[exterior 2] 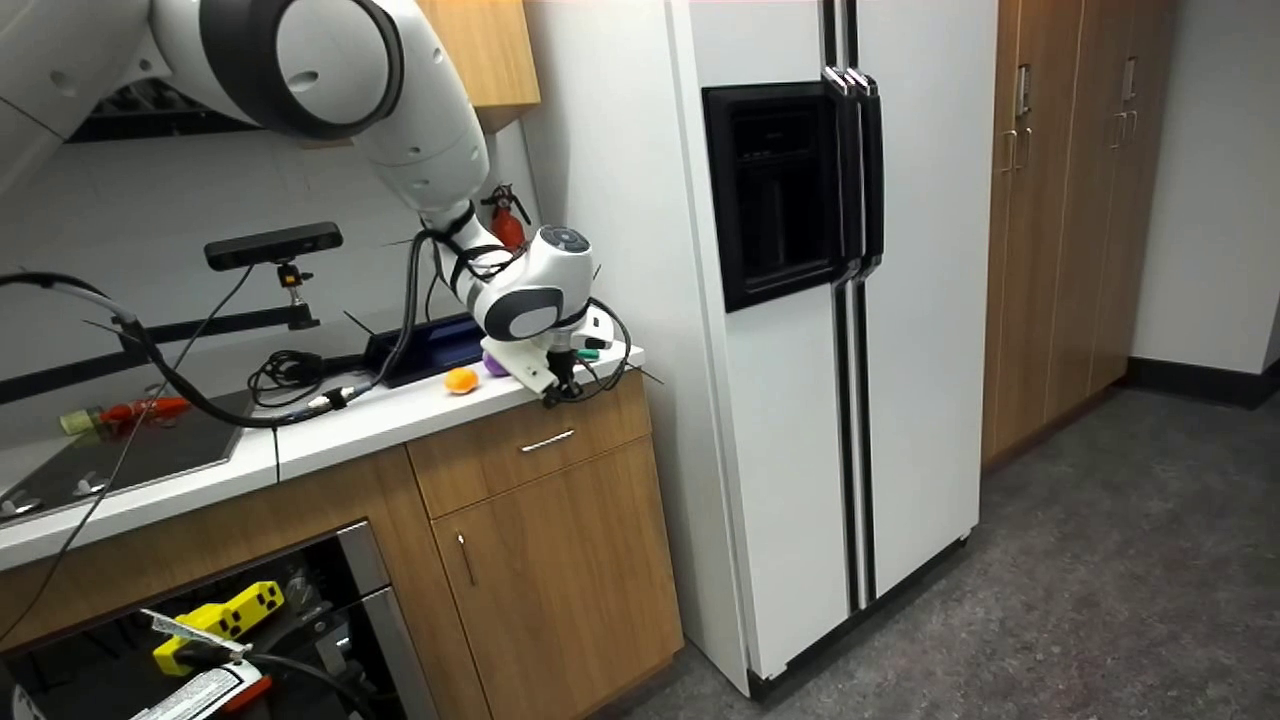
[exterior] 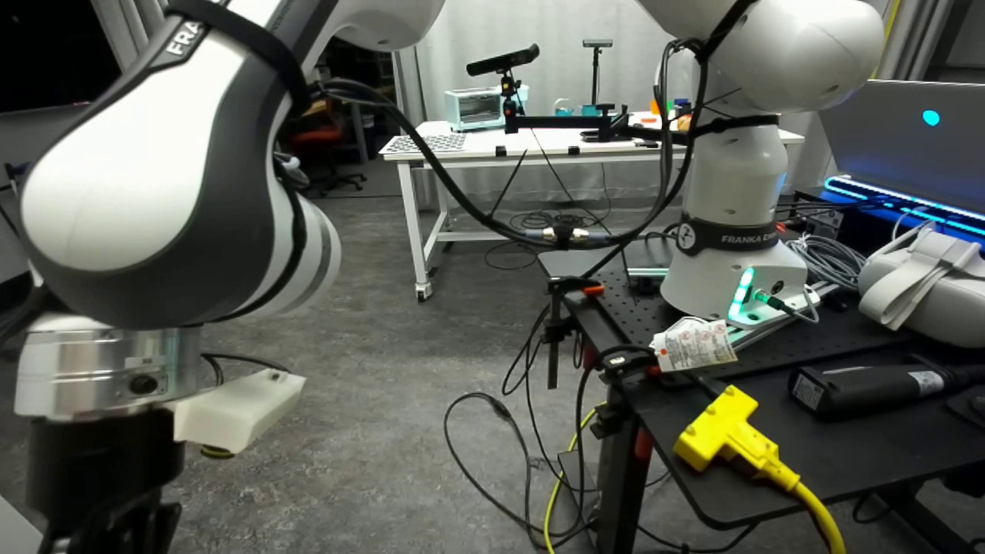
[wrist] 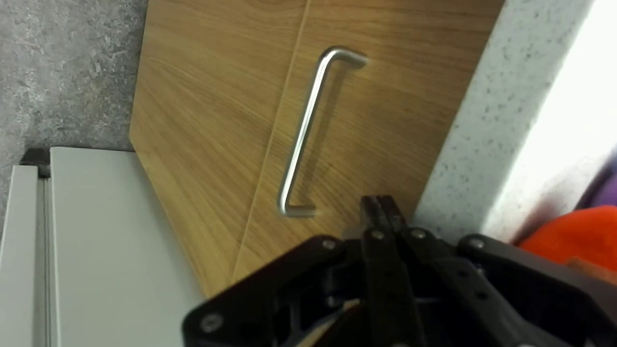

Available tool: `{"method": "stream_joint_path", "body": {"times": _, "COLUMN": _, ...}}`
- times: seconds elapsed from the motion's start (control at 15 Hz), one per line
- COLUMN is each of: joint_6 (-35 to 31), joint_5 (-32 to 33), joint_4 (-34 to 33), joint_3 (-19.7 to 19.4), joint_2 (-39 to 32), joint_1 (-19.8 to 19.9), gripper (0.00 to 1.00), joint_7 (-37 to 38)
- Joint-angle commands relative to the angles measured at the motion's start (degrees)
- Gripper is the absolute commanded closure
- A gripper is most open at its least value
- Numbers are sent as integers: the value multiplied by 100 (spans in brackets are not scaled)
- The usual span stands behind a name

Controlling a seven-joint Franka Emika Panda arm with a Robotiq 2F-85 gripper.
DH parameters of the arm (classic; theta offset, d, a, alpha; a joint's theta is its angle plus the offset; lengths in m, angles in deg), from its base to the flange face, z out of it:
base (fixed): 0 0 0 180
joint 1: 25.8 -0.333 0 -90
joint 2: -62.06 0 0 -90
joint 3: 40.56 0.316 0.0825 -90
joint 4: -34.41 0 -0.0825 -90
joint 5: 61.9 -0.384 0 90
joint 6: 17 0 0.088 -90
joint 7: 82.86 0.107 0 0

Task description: Close the first drawer under the countertop near the fridge

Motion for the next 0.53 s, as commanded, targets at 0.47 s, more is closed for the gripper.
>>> {"method": "stream_joint_path", "body": {"times": 0.47, "joint_6": 1007, "joint_5": 569, "joint_4": 780, "joint_3": -915, "joint_2": 1535, "joint_1": -8, "gripper": 100, "joint_7": -524}}
